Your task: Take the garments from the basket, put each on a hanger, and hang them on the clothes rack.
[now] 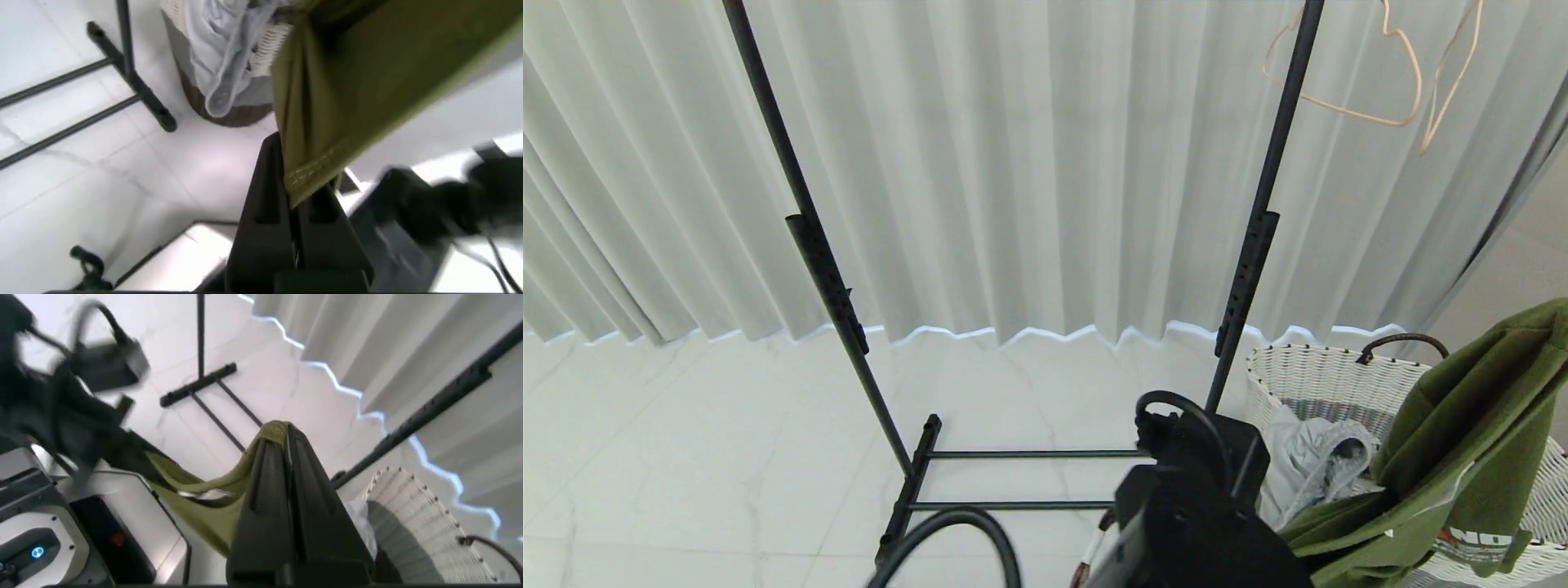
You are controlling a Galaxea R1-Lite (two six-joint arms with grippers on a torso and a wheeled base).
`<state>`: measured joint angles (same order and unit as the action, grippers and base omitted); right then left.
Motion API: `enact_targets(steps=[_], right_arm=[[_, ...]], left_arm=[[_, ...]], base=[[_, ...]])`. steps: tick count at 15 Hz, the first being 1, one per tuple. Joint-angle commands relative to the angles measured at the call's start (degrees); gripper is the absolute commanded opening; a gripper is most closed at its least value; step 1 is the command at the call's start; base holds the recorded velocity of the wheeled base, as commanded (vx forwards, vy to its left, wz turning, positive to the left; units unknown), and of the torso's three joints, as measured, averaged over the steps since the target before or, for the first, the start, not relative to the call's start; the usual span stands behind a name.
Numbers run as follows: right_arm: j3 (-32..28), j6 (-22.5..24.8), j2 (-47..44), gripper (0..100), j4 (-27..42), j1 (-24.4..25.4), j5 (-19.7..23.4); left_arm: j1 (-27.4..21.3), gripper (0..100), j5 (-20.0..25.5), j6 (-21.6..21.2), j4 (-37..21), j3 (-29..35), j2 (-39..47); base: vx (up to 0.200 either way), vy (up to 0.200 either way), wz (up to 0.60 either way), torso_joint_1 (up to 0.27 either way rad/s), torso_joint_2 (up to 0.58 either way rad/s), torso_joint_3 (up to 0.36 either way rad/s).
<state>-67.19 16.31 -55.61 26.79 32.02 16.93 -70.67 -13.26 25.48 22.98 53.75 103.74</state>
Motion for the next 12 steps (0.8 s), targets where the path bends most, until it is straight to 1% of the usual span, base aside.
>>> enact_targets(steps=[1,3,5,7,8,9,10,11,12], right_arm=[[-0.66,0.04,-0.2,0,0.01,3.13,0.03],[-0.66,0.04,-0.9,0,0.01,6.65,-0.06],[-0.57,0.04,-2.39,0,-0.43,8.67,-0.23],[-0.48,0.04,-5.12,0,-2.98,9.72,-0.41],[-0.31,0.04,-6.61,0,-4.65,9.99,-0.41],[-0.13,0.04,-8.11,0,-6.32,9.99,-0.5],[-0.13,0.04,-9.6,0,-7.9,9.99,-0.5],[-0.13,-0.05,-10.83,0,-9.66,9.99,-0.67],[-0.04,-0.14,-11.97,0,-12.21,9.99,-1.02]], left_arm=[[-0.17,0,2.45,-0.87,-4.61,-4.18,-13.48],[-0.7,0,4.56,-0.87,-11.47,-4.18,-20.6],[-0.7,0,6.58,-0.87,-17.09,-4.27,-26.31],[0.09,0,6.06,-0.78,-23.24,-4.18,-30.09],[1.24,0,5.44,-0.87,-26.41,-3.91,-31.94],[2.29,0,4.3,-0.96,-29.22,-3.83,-33.34],[2.99,0,1.49,-1.57,-32.03,-3.47,-34.66],[3.87,0,-2.03,-2.98,-34.32,-2.86,-35.45],[5.81,0,-6.51,-5.44,-36.69,-1.28,-35.8]], base=[[0.0,0.0,0.0,0.0,0.0,0.0],[0.0,0.0,0.0,0.0,0.0,0.0],[0.0,0.0,0.0,0.0,0.0,0.0],[0.0,0.0,0.0,0.0,0.0,0.0],[0.0,0.0,0.0,0.0,0.0,0.0],[0.0,0.0,0.0,0.0,0.0,0.0],[0.0,0.0,0.0,0.0,0.0,0.0],[0.0,0.0,0.0,0.0,0.0,0.0],[0.0,0.0,0.0,0.0,0.0,0.0]])
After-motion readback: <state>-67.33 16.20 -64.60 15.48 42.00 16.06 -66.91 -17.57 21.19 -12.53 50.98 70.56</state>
